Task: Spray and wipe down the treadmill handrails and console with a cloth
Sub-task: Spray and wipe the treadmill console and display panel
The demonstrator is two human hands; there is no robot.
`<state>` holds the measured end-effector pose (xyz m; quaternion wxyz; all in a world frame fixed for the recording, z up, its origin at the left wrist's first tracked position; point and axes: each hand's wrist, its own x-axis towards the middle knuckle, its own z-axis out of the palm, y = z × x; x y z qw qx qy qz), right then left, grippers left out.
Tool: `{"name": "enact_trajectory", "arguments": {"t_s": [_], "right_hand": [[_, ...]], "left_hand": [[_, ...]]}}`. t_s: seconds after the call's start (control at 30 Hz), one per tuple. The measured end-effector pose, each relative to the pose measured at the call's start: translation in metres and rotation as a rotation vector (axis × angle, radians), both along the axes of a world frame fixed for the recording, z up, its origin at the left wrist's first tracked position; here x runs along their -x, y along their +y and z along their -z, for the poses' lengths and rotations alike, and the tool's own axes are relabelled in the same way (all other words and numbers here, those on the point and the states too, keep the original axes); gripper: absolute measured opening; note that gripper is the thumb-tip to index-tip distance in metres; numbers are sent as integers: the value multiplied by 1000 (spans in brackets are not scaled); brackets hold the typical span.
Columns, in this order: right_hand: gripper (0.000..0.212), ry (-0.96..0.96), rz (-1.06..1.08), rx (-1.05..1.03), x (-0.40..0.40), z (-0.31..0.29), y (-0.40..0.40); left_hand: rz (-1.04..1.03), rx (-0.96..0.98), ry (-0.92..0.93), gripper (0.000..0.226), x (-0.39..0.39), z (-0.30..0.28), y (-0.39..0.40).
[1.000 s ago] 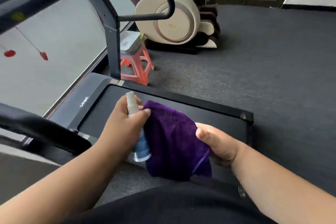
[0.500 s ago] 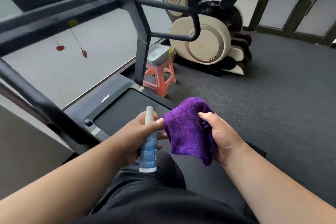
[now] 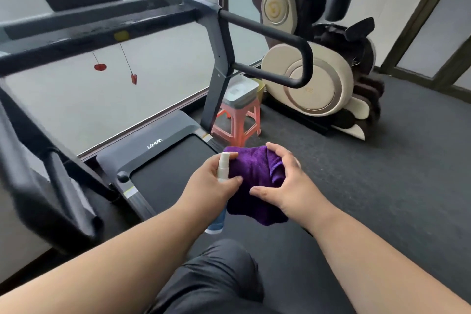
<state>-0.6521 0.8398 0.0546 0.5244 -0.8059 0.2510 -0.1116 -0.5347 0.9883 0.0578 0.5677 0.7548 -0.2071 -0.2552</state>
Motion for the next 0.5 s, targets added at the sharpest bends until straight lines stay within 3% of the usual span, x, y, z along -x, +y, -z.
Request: {"name": "enact_trajectory", "arguments": {"t_s": [0.2, 0.5], "right_hand": [[83, -32, -49, -97, -100, -9, -72], [67, 54, -193, -139, -211, -85, -139]], "left_hand": [[-133, 2, 44, 43, -81, -17, -56], [-178, -40, 109, 44, -176, -100, -101]]}}
